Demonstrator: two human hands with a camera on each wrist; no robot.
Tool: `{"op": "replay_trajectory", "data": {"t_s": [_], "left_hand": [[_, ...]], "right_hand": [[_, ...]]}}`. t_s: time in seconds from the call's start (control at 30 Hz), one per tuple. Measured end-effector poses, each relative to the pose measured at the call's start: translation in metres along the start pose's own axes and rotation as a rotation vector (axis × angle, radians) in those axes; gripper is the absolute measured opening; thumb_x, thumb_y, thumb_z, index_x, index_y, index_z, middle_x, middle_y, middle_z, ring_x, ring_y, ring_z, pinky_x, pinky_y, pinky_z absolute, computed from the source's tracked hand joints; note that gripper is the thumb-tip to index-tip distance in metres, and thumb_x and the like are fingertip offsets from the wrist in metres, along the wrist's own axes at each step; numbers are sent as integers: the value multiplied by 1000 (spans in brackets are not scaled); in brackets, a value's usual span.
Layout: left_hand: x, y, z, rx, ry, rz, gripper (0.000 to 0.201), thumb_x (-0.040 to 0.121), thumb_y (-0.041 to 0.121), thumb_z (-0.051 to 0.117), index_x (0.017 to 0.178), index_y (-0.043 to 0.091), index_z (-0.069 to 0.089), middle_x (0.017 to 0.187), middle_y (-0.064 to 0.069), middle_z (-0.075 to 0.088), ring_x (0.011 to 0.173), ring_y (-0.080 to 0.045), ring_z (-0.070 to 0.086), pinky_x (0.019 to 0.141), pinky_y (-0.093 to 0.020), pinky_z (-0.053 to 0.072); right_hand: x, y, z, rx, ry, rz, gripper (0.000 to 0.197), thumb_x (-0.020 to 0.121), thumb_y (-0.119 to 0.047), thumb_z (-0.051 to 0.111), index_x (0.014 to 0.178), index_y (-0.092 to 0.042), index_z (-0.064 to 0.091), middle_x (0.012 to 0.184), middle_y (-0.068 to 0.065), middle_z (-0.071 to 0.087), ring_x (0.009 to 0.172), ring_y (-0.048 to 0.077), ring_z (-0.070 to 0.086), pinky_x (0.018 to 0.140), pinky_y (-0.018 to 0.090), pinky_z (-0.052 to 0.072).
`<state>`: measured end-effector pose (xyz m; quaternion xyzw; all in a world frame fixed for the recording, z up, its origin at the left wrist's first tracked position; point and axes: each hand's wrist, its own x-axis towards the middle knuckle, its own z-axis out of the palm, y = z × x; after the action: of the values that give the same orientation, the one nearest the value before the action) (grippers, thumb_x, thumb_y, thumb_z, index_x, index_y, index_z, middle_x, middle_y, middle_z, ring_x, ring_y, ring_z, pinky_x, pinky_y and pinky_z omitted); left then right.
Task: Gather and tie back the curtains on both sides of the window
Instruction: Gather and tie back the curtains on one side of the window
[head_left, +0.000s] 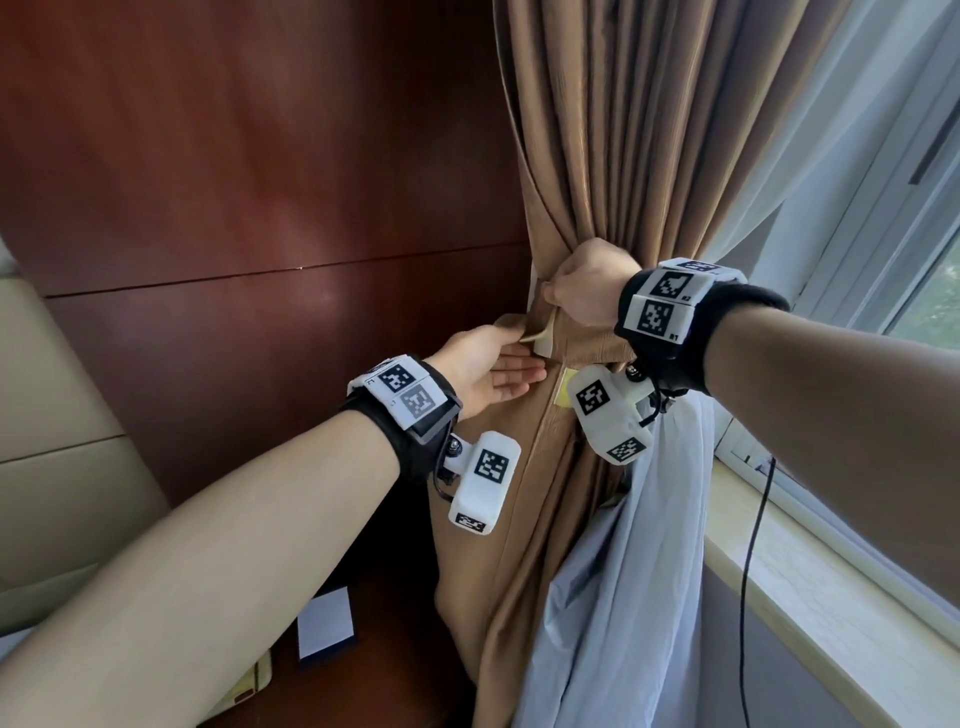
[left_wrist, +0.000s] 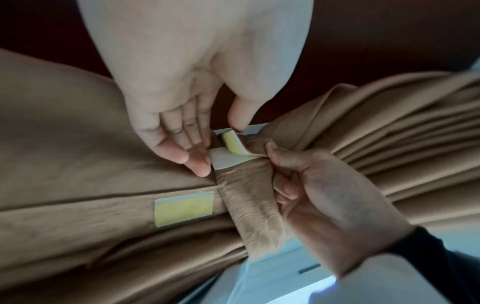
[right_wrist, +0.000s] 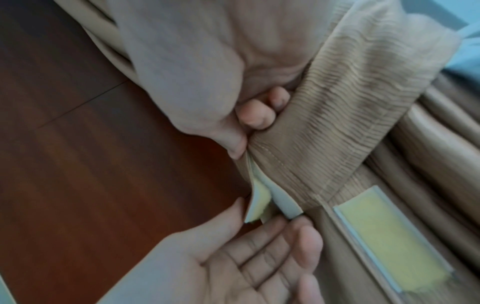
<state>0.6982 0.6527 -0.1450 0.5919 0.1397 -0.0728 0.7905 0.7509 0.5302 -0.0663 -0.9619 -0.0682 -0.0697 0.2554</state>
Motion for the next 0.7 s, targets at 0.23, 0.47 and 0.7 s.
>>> {"op": "replay_trajectory", "data": {"t_s": [0.23, 0.47, 0.7], "left_hand": [[0, -3, 14, -158, -38, -48, 22, 107, 16, 51, 124, 4, 59, 87, -10, 63, 74, -19, 59, 66, -31, 46], [9, -7, 12, -116, -131, -106, 18, 105, 20, 54, 92, 8, 57, 71, -3, 52, 56, -13, 48, 54, -24, 38], [15, -20, 10, -141, -190, 1, 18, 107, 18, 50, 90, 19, 55, 68, 3, 48, 53, -9, 42, 48, -21, 29]], "right_hand": [[3, 10, -5, 31, -44, -36, 30, 99, -29, 68, 119, -6, 70, 116, 12, 72, 108, 28, 68, 77, 31, 50], [9, 19, -2, 54, -38, -28, 31, 99, -29, 68, 118, -5, 71, 106, 10, 68, 94, 23, 62, 73, 29, 45], [16, 22, -1, 148, -46, 17, 12, 102, -24, 62, 101, -11, 63, 88, 6, 62, 90, 24, 63, 61, 24, 45]]}}
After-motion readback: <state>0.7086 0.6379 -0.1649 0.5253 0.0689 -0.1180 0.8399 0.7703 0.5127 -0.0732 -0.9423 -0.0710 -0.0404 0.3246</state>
